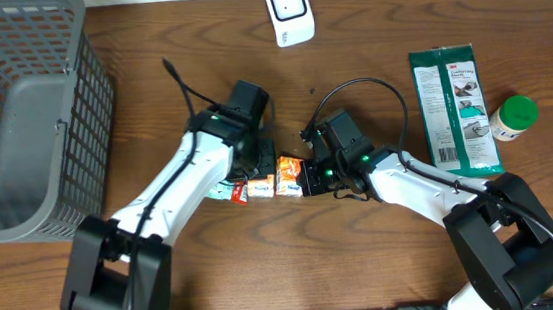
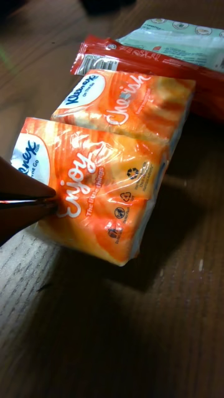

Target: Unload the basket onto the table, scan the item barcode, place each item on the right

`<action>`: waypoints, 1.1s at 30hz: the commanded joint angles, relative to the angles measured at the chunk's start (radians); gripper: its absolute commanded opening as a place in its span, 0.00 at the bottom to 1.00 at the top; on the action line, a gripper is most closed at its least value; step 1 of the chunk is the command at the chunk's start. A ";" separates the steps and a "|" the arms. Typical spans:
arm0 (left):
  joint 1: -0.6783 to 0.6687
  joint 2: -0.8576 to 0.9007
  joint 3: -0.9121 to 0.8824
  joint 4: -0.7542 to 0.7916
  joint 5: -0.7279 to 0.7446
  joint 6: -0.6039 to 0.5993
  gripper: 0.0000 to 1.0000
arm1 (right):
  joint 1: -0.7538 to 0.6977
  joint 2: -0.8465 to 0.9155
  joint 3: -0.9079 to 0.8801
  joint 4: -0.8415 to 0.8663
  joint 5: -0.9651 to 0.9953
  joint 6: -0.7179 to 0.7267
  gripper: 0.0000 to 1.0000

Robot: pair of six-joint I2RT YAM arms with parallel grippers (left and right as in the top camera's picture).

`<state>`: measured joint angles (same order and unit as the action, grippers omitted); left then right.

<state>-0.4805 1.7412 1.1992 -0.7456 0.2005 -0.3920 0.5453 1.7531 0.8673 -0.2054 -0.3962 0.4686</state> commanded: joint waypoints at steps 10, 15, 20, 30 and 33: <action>-0.072 0.020 -0.004 0.071 -0.008 -0.001 0.25 | -0.022 0.002 -0.019 -0.042 0.017 0.032 0.01; -0.076 0.045 -0.004 0.079 -0.010 -0.002 0.25 | -0.022 0.002 -0.019 -0.042 0.017 0.032 0.01; -0.076 0.065 -0.004 0.082 -0.010 -0.001 0.25 | -0.022 0.002 -0.019 -0.042 0.017 0.032 0.01; -0.082 0.066 -0.004 0.098 -0.006 -0.002 0.33 | -0.023 0.002 -0.019 -0.042 0.017 0.032 0.01; -0.089 0.066 -0.004 0.098 -0.006 -0.002 0.38 | -0.023 0.002 -0.019 -0.042 0.017 0.032 0.01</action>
<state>-0.5606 1.7966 1.1992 -0.6468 0.2005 -0.3923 0.5266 1.7512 0.8669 -0.2424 -0.3965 0.4904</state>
